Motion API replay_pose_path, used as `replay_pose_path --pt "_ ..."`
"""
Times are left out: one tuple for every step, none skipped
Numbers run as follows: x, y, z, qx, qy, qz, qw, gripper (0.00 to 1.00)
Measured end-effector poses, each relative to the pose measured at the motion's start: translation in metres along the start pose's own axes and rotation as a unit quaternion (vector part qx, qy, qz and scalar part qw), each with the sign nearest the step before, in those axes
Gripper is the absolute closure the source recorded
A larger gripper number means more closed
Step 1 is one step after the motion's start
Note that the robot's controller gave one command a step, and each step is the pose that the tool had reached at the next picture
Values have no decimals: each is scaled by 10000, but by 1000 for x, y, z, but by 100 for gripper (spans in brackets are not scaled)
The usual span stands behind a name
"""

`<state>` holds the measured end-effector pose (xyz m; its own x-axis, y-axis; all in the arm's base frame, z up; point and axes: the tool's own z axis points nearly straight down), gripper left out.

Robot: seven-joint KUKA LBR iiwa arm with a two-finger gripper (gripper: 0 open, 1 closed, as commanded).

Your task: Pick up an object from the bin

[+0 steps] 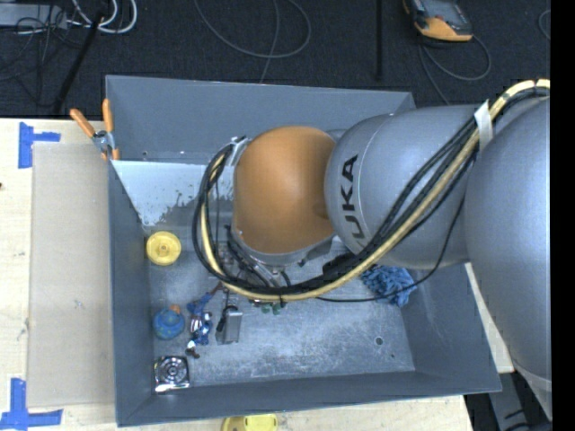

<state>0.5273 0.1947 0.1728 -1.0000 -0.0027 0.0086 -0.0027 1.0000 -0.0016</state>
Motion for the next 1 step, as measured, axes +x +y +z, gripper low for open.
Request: replay_pose_path --pt "-2 -1 -5 -7 -36 19 10000 0"
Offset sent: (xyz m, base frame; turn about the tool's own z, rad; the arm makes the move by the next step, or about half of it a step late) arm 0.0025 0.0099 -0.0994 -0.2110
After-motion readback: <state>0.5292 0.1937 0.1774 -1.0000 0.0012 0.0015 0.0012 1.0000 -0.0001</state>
